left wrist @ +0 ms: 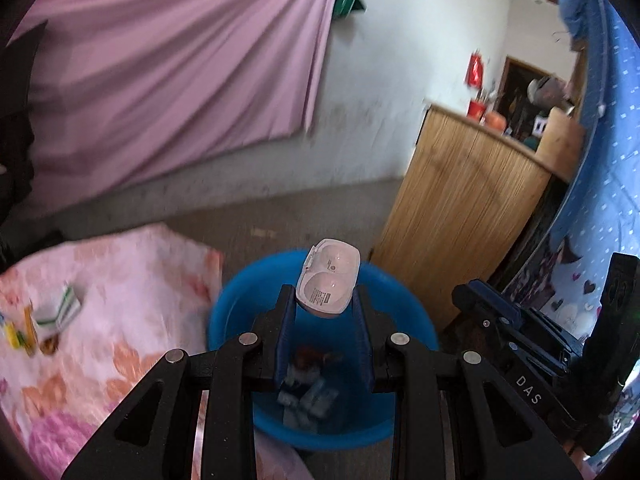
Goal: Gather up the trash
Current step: 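Carry the pill case and green packet over the blue basin, open both grippers, then move both grippers back over the bed toward the toothpaste tube and leaflet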
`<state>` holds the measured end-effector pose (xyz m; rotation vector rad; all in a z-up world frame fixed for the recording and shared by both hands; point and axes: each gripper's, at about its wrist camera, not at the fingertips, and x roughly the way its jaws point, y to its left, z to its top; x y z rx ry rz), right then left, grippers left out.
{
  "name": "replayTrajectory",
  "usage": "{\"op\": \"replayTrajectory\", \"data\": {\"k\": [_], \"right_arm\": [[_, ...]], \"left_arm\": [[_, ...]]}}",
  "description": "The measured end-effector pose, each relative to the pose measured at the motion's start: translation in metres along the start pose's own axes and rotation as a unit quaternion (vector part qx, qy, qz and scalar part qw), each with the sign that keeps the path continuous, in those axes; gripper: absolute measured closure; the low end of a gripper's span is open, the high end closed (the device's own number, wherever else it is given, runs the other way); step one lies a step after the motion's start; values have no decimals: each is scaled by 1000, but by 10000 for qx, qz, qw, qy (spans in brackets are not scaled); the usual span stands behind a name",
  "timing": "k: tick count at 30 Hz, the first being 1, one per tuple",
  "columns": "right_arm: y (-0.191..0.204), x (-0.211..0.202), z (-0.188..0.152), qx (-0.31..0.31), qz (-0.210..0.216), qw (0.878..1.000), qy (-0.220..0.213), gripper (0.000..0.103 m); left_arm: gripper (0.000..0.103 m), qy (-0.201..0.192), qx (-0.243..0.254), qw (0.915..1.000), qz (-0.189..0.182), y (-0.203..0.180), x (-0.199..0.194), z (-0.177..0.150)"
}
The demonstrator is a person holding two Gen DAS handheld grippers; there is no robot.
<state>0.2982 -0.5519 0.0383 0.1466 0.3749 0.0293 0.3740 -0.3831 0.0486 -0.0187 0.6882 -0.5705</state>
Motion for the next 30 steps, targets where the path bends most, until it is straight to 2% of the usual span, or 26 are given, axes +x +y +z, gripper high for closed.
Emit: {"op": "replayTrajectory", "data": {"k": [3,8,11,17,23,30], "right_arm": [[-6,16,-14,137,16,9993,360,52],[-11,25,-27,228,-52,9979,601,52],[-14,28,-30,243,-74,9972,698,51],[-21,29,-35,332,-145,9960,820,51],[-19,24,-29,332,-204,9958,823,49],[-6,14,-19,258,-226,9968,726,35]], "left_arm": [[79,304,-99,9995,26,6,12,-7],[79,787,-208,9966,130,12,32,-13],[79,891,-273,9956,124,18,35,-15],[78,932,-331,9949,195,30,27,-24],[72,708,-386,9963,288,38,6,-26],[68,454,-405,9972,437,45,-20,-22]]}}
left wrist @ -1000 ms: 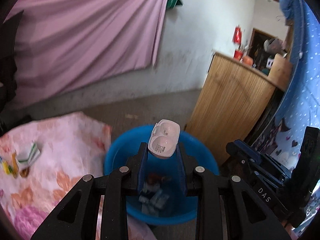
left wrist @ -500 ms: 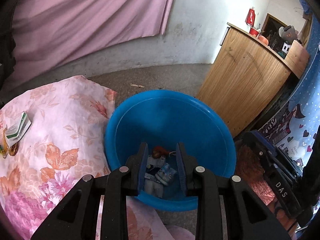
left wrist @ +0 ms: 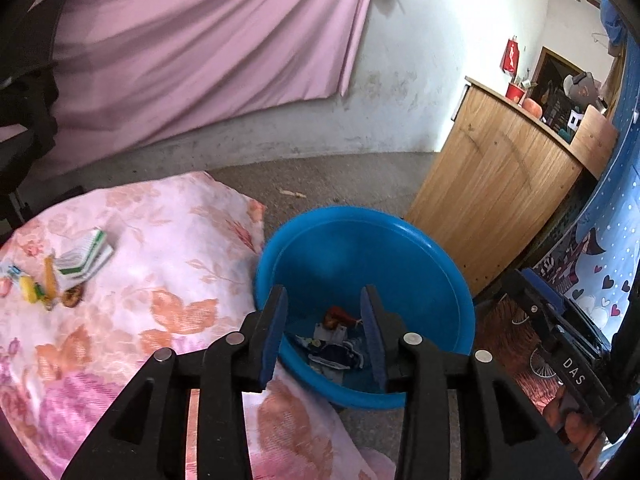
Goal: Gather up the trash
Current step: 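Move both grippers back over the bed toward the toothpaste tube and leaflet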
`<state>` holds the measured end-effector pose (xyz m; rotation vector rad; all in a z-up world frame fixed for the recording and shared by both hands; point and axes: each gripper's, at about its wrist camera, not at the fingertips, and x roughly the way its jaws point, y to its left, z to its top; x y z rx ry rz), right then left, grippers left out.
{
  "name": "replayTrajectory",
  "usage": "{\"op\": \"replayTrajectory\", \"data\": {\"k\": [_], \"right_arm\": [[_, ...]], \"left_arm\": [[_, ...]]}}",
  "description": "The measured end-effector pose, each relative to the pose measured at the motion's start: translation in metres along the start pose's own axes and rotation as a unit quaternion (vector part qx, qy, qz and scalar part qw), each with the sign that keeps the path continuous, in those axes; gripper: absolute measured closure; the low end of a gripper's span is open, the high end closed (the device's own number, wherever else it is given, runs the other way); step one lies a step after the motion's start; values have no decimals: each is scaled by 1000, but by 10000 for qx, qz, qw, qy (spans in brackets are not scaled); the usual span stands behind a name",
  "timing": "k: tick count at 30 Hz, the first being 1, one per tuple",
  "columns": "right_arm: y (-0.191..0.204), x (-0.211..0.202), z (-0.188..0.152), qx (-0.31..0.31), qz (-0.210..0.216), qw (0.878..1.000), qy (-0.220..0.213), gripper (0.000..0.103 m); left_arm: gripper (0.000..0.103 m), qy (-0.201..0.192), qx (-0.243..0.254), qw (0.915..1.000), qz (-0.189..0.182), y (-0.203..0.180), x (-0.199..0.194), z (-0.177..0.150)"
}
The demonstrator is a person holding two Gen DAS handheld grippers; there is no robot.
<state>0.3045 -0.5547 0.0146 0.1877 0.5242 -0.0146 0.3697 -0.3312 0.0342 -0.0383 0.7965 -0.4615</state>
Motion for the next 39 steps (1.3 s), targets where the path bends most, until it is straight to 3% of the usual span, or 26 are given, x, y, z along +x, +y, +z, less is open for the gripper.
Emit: {"op": "replayTrajectory", "data": {"k": [6,8,10,23,39], "right_arm": [[13,-12,6,42,-17,10000,-66,21],[17,-15,7,66,-4,9999,-75,13],[24,-21,10,83,62,9999,-129,3],[87,-66,31,-124,400,9960,-789,0],[190,-119,43,-721,1031,9718,-1994,0]], "left_arm": [[39,-374,-131,9990,205,13,-36,-2],[20,-502,-196,9981,293,19,-50,-3],[7,-714,-291,9965,334,25,-64,-5],[2,-2130,-269,9714,1017,63,-171,-29],[2,-3131,-500,9280,1954,135,-274,-74]]}}
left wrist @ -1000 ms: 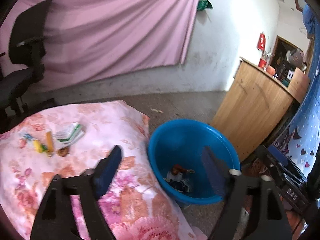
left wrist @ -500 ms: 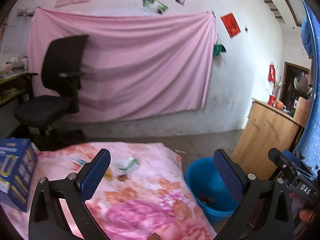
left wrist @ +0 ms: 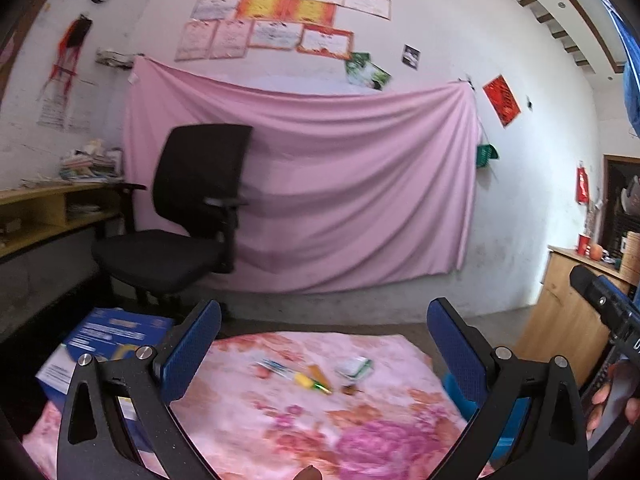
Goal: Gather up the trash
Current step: 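Move both grippers back over the bed toward the toothpaste tube and leaflet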
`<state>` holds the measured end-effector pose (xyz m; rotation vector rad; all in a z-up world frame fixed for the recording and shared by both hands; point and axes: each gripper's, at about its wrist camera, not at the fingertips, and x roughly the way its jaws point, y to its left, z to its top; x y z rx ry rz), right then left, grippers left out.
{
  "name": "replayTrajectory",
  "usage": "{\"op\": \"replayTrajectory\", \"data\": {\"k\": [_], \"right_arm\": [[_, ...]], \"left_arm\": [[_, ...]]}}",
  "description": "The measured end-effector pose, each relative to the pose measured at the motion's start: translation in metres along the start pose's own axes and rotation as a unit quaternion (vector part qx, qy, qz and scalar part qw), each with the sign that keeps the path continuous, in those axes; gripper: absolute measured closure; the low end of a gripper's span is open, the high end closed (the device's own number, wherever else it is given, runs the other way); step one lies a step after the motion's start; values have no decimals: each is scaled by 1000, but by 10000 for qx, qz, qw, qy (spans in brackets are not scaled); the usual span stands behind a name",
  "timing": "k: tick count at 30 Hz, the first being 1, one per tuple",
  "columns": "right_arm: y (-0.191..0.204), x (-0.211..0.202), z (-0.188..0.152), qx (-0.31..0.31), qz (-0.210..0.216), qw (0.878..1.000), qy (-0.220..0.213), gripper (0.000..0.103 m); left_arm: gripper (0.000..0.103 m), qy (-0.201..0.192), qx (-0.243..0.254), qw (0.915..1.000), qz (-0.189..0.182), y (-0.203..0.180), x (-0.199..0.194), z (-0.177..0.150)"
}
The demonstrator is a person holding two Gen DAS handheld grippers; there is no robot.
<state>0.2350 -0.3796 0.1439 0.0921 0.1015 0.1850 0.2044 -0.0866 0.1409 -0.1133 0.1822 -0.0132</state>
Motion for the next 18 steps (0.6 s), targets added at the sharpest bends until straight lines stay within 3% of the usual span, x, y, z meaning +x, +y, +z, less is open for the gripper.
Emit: {"op": "replayTrajectory", "data": {"k": [9,18], "right_arm": [[54,5,4,-178,549,9966,-595,0],[85,26,-10,-440,953,9930,-544,0]], "left_arm": [[2,-340,23,9982,497,34,-17,-5],[2,-381,31,9967,717,49,-2,-23]]}}
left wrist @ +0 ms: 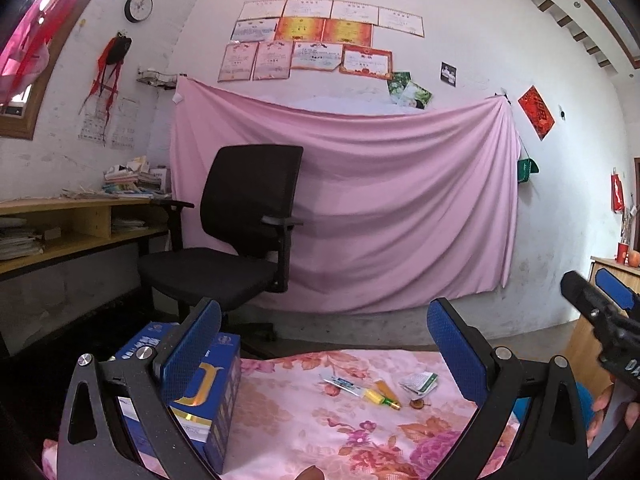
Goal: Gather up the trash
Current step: 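Move both grippers back over the bed toward the toothpaste tube and leaflet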
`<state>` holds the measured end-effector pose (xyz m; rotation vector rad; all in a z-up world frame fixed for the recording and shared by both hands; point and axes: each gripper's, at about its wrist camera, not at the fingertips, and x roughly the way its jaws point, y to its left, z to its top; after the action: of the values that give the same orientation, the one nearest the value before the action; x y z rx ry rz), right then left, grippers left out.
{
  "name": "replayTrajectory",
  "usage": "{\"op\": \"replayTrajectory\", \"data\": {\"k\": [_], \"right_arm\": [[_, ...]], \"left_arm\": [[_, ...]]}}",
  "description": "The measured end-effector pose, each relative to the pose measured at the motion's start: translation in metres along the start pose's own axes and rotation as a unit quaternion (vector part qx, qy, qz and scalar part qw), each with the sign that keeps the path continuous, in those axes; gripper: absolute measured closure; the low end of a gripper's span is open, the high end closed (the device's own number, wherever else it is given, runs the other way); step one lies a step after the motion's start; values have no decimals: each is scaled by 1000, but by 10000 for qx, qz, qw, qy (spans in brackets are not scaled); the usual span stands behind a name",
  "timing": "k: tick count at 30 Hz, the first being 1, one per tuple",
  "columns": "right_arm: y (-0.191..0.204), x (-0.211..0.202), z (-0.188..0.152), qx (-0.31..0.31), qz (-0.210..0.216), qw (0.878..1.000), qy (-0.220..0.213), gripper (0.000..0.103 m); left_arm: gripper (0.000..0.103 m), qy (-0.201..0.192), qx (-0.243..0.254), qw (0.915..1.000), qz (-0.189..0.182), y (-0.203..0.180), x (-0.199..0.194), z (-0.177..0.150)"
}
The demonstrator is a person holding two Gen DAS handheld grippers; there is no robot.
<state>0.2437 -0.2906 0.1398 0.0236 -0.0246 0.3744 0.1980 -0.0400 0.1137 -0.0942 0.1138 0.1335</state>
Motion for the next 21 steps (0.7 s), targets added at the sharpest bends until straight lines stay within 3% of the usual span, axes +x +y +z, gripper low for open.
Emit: {"op": "replayTrajectory", "data": {"k": [7,12,18,21], "right_arm": [[-5,27,-21,-195,-267,9986,413,0],[-23,53,-35,-105,-384,9957,841,0],[-43,98,-65,82,-403,9853,1658,0],[-51,125,-87,158,-358,9743,2219,0]], "left_arm": [[2,444,85,9989,-101,-11,42,-15],[2,982,1,9951,-139,-15,84,-27],[3,1703,-11,9854,-70,-15,135,-46],[3,2111,-44,9774,-70,-13,162,-60]]}}
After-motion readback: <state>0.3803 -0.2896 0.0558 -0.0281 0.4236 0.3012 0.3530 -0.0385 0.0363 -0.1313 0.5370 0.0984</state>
